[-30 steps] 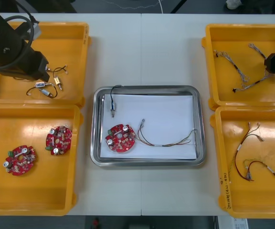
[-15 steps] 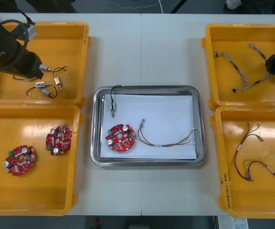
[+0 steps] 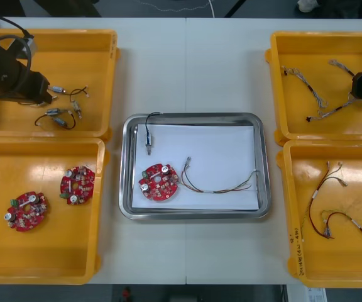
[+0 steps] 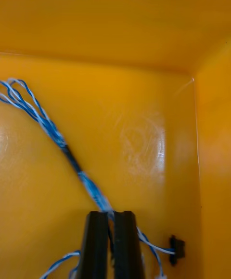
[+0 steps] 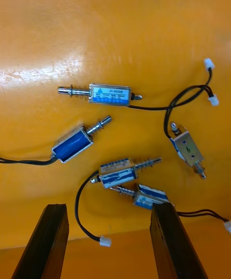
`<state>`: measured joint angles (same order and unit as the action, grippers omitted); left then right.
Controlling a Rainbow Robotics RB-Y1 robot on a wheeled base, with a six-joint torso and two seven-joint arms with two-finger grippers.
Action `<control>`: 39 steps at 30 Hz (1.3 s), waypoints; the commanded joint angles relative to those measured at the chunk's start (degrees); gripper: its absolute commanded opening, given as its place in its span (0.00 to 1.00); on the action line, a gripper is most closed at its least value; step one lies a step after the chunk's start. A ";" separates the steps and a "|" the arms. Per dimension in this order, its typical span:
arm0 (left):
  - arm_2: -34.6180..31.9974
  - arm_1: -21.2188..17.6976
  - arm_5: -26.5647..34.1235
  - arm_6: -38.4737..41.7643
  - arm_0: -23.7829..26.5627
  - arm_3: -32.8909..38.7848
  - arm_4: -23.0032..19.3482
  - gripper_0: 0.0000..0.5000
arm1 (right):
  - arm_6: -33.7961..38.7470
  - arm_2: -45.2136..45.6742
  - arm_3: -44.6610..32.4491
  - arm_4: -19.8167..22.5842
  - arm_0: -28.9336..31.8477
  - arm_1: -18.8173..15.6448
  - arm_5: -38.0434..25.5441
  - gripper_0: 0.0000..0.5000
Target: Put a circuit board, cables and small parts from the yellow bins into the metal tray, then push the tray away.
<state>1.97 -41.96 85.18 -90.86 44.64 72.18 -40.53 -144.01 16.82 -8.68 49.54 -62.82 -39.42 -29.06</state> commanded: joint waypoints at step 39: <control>3.65 2.85 -16.45 -13.82 6.86 -17.25 2.29 1.00 | 16.39 -2.93 -25.07 -19.40 -1.34 -0.05 -32.91 0.00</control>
<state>4.98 -40.36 69.80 -102.47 48.84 55.47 -38.93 -130.90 15.62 -30.49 31.02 -62.73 -39.40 -60.13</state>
